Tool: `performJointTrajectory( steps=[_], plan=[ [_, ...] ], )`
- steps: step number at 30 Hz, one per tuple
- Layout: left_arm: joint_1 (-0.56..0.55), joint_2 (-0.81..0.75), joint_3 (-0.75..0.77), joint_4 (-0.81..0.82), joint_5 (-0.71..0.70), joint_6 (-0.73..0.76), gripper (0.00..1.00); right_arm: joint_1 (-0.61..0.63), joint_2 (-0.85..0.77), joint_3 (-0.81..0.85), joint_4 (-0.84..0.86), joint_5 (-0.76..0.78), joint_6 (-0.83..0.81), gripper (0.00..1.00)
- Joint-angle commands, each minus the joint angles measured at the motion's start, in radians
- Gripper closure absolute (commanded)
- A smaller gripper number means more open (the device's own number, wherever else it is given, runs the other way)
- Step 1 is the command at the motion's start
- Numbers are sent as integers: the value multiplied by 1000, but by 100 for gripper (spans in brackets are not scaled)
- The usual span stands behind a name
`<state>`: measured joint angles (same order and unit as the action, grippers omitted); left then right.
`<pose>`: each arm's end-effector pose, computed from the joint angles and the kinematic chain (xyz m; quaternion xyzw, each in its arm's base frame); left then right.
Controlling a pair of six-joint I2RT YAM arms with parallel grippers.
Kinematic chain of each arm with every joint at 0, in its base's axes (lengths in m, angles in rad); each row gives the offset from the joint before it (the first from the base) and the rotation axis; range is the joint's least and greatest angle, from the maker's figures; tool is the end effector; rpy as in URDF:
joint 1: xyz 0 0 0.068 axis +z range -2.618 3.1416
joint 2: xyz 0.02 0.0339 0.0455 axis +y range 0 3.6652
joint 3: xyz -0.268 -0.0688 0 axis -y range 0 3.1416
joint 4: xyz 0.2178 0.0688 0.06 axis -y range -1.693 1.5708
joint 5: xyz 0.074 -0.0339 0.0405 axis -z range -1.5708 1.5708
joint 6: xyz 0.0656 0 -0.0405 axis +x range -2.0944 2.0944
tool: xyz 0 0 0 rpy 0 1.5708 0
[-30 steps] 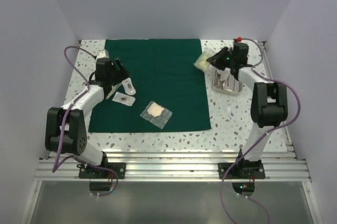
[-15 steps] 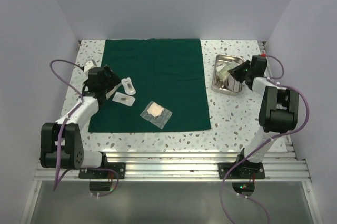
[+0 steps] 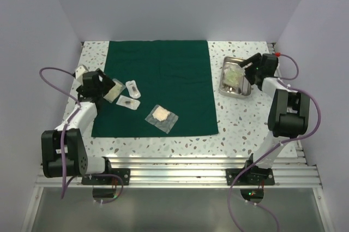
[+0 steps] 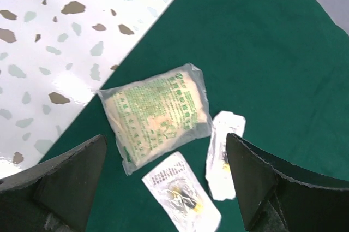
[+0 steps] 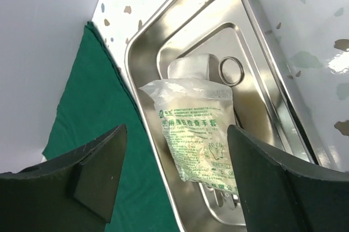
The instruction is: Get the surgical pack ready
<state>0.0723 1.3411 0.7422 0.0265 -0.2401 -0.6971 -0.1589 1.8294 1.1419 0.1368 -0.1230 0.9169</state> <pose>0.2866 0.0364 0.2266 -0.3803 0.7864 -0.0460 0.4846 0.4095 -0.0575 0.2080 0.4205 0.7634 0.2301 0.4329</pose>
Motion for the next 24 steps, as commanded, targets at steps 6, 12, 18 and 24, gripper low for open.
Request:
performJointTrajectory(
  steps=[6, 12, 18, 24],
  plan=[
    [46, 119, -7, 76, 24, -50, 10, 42, -186, -13, -69, 51, -101, 23],
    [47, 213, -3, 118, 44, -87, 15, 125, -298, -39, -81, 89, -150, 24],
    [47, 291, -1, 185, 68, -117, 31, 193, -312, -41, -83, 83, -165, 25],
    [46, 326, 42, 216, 93, -99, 86, 262, -254, -38, -59, 8, -191, 25]
  ],
)
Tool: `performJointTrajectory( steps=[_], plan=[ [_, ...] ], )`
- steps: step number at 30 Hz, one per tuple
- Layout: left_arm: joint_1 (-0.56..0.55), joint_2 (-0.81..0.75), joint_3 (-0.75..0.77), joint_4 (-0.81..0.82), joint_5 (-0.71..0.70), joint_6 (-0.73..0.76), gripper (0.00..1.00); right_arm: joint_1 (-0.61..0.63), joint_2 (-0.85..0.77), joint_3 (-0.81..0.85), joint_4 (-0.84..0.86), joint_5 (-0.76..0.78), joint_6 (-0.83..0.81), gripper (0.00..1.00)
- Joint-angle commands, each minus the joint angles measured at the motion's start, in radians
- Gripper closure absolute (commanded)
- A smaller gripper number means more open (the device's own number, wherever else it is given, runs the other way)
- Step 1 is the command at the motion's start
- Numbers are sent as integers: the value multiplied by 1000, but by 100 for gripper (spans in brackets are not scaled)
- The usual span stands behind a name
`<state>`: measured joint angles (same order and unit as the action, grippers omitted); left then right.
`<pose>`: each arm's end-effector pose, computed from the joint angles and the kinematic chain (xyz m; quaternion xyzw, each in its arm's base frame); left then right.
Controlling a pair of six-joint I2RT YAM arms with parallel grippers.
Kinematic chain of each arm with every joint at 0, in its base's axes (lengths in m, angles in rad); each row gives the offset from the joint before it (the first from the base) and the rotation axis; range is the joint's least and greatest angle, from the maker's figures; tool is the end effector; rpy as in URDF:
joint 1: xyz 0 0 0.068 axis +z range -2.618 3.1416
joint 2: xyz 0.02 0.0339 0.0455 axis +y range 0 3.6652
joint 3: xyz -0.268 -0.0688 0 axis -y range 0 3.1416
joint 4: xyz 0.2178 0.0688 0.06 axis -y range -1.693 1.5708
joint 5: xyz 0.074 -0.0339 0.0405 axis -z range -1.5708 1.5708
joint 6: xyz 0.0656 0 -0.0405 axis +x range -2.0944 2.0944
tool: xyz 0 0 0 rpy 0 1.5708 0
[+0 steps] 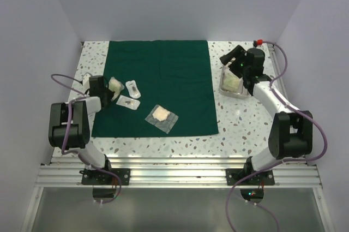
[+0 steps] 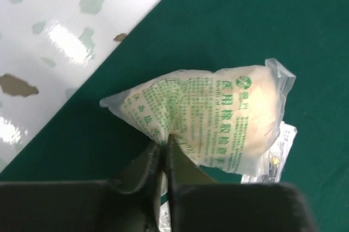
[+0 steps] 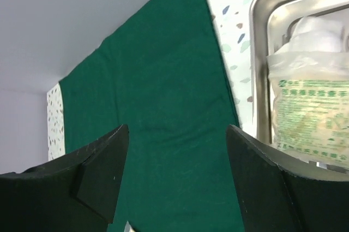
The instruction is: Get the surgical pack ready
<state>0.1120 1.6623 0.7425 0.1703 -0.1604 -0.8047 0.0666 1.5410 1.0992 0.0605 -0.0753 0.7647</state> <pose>0.3226 0.0468 0.1489 -0.4331 0.8054 -0.0660 0.3992 0.3628 0.0291 0.2906 0.2633 0.7850 0.2546 0.4996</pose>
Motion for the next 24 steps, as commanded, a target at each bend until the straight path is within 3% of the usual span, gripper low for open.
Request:
performJointTrajectory(
  steps=[1, 7, 13, 14, 18, 24],
  plan=[
    [6, 4, 43, 84, 21, 16, 97, 50, 47, 13, 27, -50, -47, 25],
    [8, -51, 32, 133, 154, 35, 100, 182, 155, 76, 56, -139, -71, 25],
    [-8, -119, 27, 209, 465, 7, 100, 275, 295, 182, 108, -340, -88, 23],
    [-23, -121, 37, 212, 488, 4, 100, 288, 316, 189, 117, -357, -91, 17],
    [-87, -119, 60, 204, 524, 5, 100, 328, 360, 195, 240, -466, -72, 3],
    [-199, -76, 100, 224, 535, -13, 100, 389, 438, 243, 409, -626, -34, 1]
  ],
)
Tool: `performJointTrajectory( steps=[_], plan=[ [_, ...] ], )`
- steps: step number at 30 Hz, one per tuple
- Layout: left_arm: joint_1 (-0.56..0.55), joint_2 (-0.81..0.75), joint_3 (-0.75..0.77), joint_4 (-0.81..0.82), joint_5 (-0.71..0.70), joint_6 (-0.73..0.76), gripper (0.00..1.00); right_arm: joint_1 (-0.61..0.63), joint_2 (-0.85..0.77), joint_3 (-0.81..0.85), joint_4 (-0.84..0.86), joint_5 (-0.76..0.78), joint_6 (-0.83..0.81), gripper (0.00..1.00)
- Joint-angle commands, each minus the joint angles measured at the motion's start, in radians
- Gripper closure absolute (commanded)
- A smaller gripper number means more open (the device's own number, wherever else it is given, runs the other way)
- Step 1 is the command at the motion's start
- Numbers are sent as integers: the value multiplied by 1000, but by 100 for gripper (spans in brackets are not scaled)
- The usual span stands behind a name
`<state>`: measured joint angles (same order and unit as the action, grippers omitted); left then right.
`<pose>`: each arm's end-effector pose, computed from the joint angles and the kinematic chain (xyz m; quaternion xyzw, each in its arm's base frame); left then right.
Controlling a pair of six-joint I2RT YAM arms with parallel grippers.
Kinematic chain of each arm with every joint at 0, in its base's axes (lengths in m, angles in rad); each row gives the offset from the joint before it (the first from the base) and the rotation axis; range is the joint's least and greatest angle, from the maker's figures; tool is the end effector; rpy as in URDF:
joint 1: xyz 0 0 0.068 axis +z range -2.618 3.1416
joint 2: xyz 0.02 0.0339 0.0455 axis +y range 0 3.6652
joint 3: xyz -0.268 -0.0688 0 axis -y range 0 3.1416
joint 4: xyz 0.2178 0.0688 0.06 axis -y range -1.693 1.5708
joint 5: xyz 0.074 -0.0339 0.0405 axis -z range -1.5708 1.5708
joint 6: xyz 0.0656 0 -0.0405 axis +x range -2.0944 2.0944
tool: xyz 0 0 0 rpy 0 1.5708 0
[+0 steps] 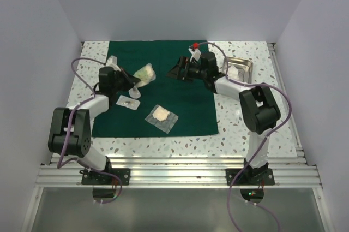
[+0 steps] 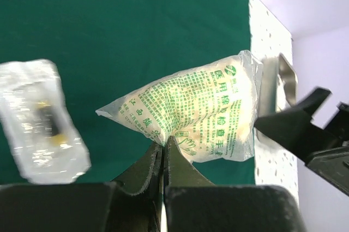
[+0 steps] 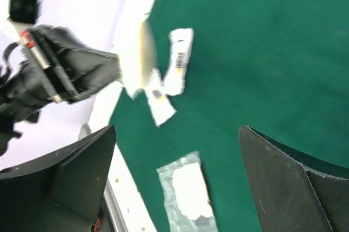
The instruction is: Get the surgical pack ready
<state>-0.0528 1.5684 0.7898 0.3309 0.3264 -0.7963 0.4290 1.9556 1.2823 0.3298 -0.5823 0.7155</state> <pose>0.3377 -0.0389 0.2123 -0.2228 0.8096 -0.3417 0.4221 0.3938 0.2198 0.2296 -0.0518 0.7987 0.4960 0.3366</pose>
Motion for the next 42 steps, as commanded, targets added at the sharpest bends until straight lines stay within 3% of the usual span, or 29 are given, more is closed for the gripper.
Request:
performJointTrajectory(
  steps=[1, 6, 12, 18, 19, 22, 25, 26, 29, 33, 36, 42],
  plan=[
    [-50, 28, 61, 66, 57, -26, 100, 33, 26, 61, 140, -114, 9, 1],
    [-93, 39, 74, 88, 62, -40, 100, 54, 55, 89, 117, -93, -7, 3],
    [-147, 59, 98, 85, 60, -32, 100, 65, 89, 109, 129, -102, 10, 15],
    [-177, 71, 103, 96, 71, -26, 97, 70, 100, 114, 114, -73, 18, 34],
    [-182, 71, 104, 96, 71, -23, 96, 67, 100, 118, 104, -67, 16, 43],
    [-188, 73, 100, 96, 72, -14, 89, 68, 98, 123, 91, -45, 15, 65],
    [-190, 61, 95, 97, 69, -4, 78, 67, 89, 111, 98, -18, 25, 77],
    [-190, 58, 94, 83, 63, 9, 66, 67, 82, 103, 97, -8, 35, 80],
    [-186, 19, 94, 24, -1, 43, 46, 47, 68, 86, 94, 25, 54, 82],
    [-168, -45, 95, -64, -124, 98, 27, -30, 37, 55, 94, 35, 81, 83],
    [-128, -80, 94, -110, -164, 132, 21, -114, -1, 19, 89, 23, 96, 83],
    [-84, -134, 62, -141, -191, 180, 19, -321, -101, -72, 28, 10, 65, 83]
  ],
)
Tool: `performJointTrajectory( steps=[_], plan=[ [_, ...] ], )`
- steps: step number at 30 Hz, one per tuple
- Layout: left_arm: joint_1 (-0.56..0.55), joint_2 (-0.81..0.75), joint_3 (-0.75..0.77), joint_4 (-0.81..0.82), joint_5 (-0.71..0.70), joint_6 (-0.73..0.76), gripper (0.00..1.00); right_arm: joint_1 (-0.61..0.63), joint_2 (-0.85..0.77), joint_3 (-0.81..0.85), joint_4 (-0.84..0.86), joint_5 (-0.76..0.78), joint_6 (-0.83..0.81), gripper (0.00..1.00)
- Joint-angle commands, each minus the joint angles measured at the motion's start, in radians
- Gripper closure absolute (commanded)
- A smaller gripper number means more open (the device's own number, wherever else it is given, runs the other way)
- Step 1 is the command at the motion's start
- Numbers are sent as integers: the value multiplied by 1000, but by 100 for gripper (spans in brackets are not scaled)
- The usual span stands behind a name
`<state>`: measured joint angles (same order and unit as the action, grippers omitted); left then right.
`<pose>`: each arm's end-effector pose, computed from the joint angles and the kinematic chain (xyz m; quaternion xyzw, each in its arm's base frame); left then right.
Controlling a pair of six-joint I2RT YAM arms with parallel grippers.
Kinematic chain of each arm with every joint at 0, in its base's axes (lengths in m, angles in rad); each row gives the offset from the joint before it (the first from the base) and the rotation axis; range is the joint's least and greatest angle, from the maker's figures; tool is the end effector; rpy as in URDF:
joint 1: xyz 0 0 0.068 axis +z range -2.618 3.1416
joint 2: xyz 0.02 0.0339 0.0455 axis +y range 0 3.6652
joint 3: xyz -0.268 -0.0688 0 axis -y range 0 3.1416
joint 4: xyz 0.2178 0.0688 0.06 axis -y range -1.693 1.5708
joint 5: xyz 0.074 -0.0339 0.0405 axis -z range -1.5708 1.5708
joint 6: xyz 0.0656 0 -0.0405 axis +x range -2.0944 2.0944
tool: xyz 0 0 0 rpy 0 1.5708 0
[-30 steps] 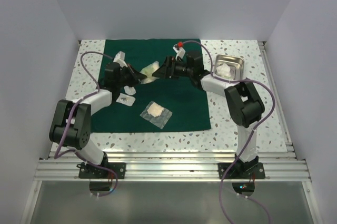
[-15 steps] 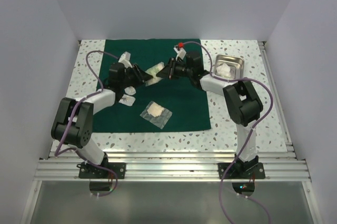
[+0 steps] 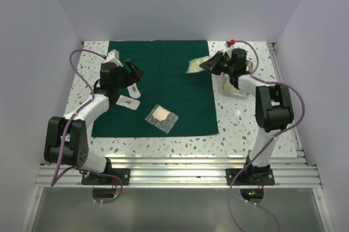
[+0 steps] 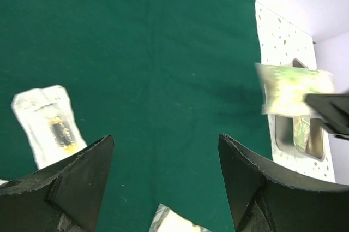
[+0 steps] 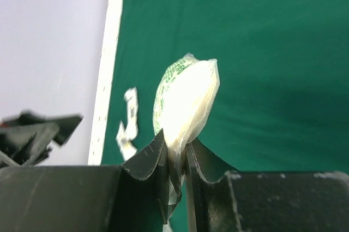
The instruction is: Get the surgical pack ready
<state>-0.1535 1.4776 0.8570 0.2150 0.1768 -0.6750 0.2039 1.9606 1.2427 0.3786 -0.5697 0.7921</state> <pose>0.3288 -0.0625 0.2478 -0.1675 0.8162 -0.2881 0.4720 0.4308 0.1252 0.2203 0.0718 0.7969 0.4663 0.3774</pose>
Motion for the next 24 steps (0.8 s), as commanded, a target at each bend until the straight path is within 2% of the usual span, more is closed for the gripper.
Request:
performJointTrajectory(
  steps=[1, 6, 10, 13, 16, 17, 18, 20, 24],
  plan=[
    [19, -52, -9, -31, -40, 61, 19, -125, -117, -48, -21, -7, -8, 83],
    [19, -88, -26, -55, -40, 78, 18, -308, -143, -106, -70, 17, -8, 83],
    [19, -99, -41, -59, -51, 92, 18, -363, -117, -92, -107, 59, -11, 84],
    [19, -99, -58, -46, -59, 100, 18, -376, -83, -23, -190, 119, -50, 84],
    [19, -89, -62, -49, -86, 107, 18, -379, -40, 26, -282, 169, -76, 78],
    [19, -86, -62, -52, -95, 112, 17, -379, -34, 58, -309, 183, -83, 75],
    [23, -77, -61, -54, -109, 114, 17, -379, -31, 69, -367, 233, -90, 65],
    [32, -68, -55, -66, -122, 114, 17, -379, -38, 81, -424, 283, -108, 56],
    [45, -42, -44, -77, -164, 121, 17, -380, -91, 72, -480, 399, -139, 26]
  ],
)
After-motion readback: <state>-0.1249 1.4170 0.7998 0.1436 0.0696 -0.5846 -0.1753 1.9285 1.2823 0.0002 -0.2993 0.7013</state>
